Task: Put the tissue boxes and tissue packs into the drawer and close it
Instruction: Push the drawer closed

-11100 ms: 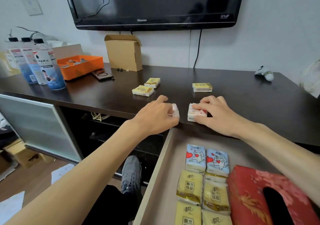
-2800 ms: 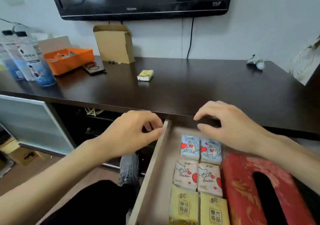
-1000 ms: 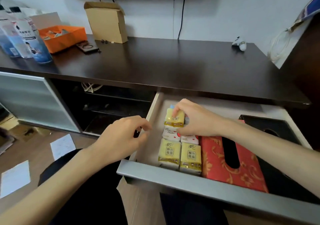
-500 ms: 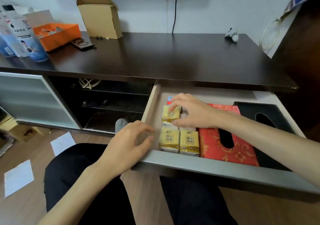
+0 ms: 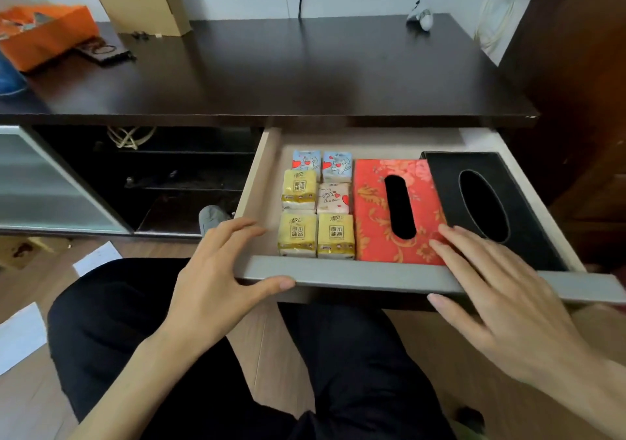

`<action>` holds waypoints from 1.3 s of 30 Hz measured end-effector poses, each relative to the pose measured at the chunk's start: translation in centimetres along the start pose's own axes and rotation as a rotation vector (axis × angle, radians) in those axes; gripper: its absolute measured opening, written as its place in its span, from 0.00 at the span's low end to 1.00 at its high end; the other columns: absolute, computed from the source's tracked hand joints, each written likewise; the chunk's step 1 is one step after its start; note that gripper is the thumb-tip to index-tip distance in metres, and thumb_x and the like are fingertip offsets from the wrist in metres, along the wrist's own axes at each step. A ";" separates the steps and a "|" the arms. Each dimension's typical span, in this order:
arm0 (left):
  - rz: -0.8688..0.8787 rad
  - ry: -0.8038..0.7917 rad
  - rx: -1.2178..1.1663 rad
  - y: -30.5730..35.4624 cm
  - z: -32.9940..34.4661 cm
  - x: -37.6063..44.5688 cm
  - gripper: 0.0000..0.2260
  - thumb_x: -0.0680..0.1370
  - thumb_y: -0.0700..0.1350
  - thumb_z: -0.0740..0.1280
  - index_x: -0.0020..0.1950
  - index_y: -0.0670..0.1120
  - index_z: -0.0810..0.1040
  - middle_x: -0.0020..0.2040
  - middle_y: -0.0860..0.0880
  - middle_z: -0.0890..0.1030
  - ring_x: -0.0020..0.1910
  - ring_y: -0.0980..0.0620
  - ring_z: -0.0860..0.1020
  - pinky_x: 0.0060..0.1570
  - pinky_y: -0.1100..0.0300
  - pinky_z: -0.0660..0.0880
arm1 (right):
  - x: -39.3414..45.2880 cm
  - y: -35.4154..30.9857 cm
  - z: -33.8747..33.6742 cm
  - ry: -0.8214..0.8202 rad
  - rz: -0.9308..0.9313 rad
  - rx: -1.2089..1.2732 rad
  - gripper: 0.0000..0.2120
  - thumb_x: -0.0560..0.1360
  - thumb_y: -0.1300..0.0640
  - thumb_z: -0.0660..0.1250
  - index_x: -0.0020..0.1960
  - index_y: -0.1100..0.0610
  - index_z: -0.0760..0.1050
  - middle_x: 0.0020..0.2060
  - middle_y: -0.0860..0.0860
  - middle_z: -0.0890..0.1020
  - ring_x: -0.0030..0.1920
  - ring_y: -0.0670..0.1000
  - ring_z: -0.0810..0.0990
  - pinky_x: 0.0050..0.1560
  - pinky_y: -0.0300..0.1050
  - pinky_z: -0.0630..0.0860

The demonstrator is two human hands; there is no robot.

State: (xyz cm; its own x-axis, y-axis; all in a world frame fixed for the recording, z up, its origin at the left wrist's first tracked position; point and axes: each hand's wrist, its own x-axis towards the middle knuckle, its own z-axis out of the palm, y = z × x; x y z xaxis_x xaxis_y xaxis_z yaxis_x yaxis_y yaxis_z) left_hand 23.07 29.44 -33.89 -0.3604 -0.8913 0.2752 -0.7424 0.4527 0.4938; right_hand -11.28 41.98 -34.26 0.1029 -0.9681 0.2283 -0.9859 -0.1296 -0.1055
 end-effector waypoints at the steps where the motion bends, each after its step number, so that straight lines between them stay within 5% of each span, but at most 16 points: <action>1: -0.006 0.009 -0.001 -0.1 0.1 0.0 0.39 0.63 0.77 0.64 0.68 0.58 0.74 0.68 0.64 0.70 0.67 0.65 0.67 0.54 0.63 0.67 | 0.1 0.0 0.5 0.049 -0.007 -0.025 0.35 0.81 0.35 0.55 0.79 0.58 0.69 0.78 0.53 0.69 0.78 0.53 0.67 0.73 0.53 0.69; 5: -0.014 0.043 -0.018 -0.4 0.4 0.9 0.41 0.62 0.78 0.64 0.70 0.59 0.71 0.68 0.67 0.69 0.67 0.64 0.67 0.53 0.60 0.69 | 1.5 0.7 2.0 0.178 -0.066 -0.077 0.33 0.80 0.36 0.61 0.75 0.58 0.74 0.73 0.54 0.76 0.71 0.53 0.76 0.52 0.47 0.79; 9: -0.003 0.085 -0.029 -0.5 1.5 3.4 0.39 0.64 0.76 0.66 0.69 0.56 0.72 0.68 0.65 0.68 0.67 0.62 0.67 0.53 0.60 0.70 | 4.2 2.5 2.4 0.233 -0.067 -0.081 0.31 0.80 0.36 0.60 0.75 0.55 0.74 0.73 0.52 0.76 0.71 0.51 0.76 0.48 0.45 0.80; 16: -0.131 0.191 -0.138 -0.3 3.9 8.7 0.39 0.68 0.65 0.71 0.74 0.48 0.68 0.76 0.51 0.65 0.74 0.52 0.62 0.68 0.55 0.62 | 9.4 5.3 2.2 0.208 0.053 0.056 0.27 0.79 0.40 0.64 0.73 0.53 0.75 0.76 0.49 0.72 0.72 0.52 0.73 0.61 0.53 0.77; 20: -0.287 0.334 -0.271 -0.5 6.2 7.6 0.35 0.77 0.55 0.70 0.79 0.49 0.58 0.77 0.52 0.62 0.75 0.54 0.60 0.74 0.49 0.62 | 7.5 7.6 3.8 0.402 0.371 0.193 0.27 0.77 0.47 0.71 0.73 0.56 0.73 0.79 0.52 0.66 0.76 0.56 0.67 0.71 0.60 0.71; 23: -0.391 0.359 -0.512 0.0 7.6 6.1 0.34 0.79 0.49 0.68 0.80 0.55 0.54 0.75 0.59 0.62 0.73 0.61 0.62 0.74 0.48 0.62 | 5.2 7.7 5.7 0.573 0.596 0.382 0.35 0.75 0.56 0.76 0.78 0.59 0.65 0.83 0.51 0.55 0.81 0.56 0.58 0.66 0.64 0.76; 26: -0.367 0.367 -0.556 1.2 9.0 5.6 0.32 0.80 0.43 0.66 0.79 0.59 0.54 0.77 0.58 0.62 0.74 0.63 0.60 0.74 0.49 0.60 | 4.3 6.4 7.7 0.599 0.727 0.523 0.45 0.75 0.58 0.76 0.83 0.58 0.53 0.84 0.45 0.47 0.83 0.55 0.51 0.75 0.57 0.63; 29: -0.328 0.324 -0.560 2.6 10.3 6.1 0.35 0.80 0.38 0.65 0.81 0.55 0.50 0.81 0.52 0.57 0.79 0.55 0.55 0.76 0.46 0.57 | 5.5 5.0 8.7 0.532 0.778 0.701 0.47 0.77 0.54 0.73 0.85 0.55 0.46 0.84 0.42 0.43 0.83 0.52 0.47 0.79 0.62 0.58; 30: -0.321 0.312 -0.547 2.9 10.8 6.4 0.37 0.80 0.37 0.65 0.81 0.53 0.47 0.82 0.50 0.53 0.80 0.54 0.52 0.77 0.45 0.54 | 6.1 4.7 9.0 0.534 0.775 0.721 0.47 0.78 0.55 0.73 0.85 0.56 0.45 0.84 0.43 0.41 0.83 0.52 0.46 0.79 0.59 0.58; 32: -0.330 0.293 -0.499 2.9 11.8 6.9 0.39 0.81 0.38 0.64 0.82 0.53 0.41 0.83 0.54 0.43 0.79 0.61 0.42 0.78 0.49 0.47 | 7.5 4.3 9.3 0.574 0.781 0.711 0.47 0.78 0.58 0.73 0.84 0.59 0.44 0.84 0.46 0.39 0.83 0.50 0.43 0.77 0.36 0.58; 34: -0.357 0.275 -0.460 2.4 12.6 7.8 0.38 0.82 0.40 0.64 0.81 0.55 0.40 0.81 0.58 0.37 0.75 0.70 0.36 0.78 0.52 0.44 | 8.8 4.5 9.9 0.610 0.785 0.692 0.47 0.77 0.61 0.73 0.84 0.61 0.44 0.84 0.50 0.40 0.81 0.49 0.43 0.63 0.16 0.53; 39: -0.343 0.255 -0.422 0.9 13.4 11.1 0.37 0.82 0.41 0.63 0.82 0.55 0.42 0.79 0.63 0.34 0.75 0.70 0.37 0.77 0.46 0.51 | 11.4 6.7 11.2 0.604 0.782 0.626 0.47 0.78 0.62 0.73 0.84 0.59 0.44 0.84 0.48 0.41 0.83 0.52 0.46 0.71 0.28 0.46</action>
State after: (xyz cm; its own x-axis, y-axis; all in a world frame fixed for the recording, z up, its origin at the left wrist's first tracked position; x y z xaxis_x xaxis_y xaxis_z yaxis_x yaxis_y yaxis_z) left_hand 10.83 19.57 -41.43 0.0453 -0.9775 0.2058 -0.4852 0.1586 0.8599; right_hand -15.29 27.66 -43.17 -0.7491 -0.5931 0.2952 -0.4982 0.2106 -0.8411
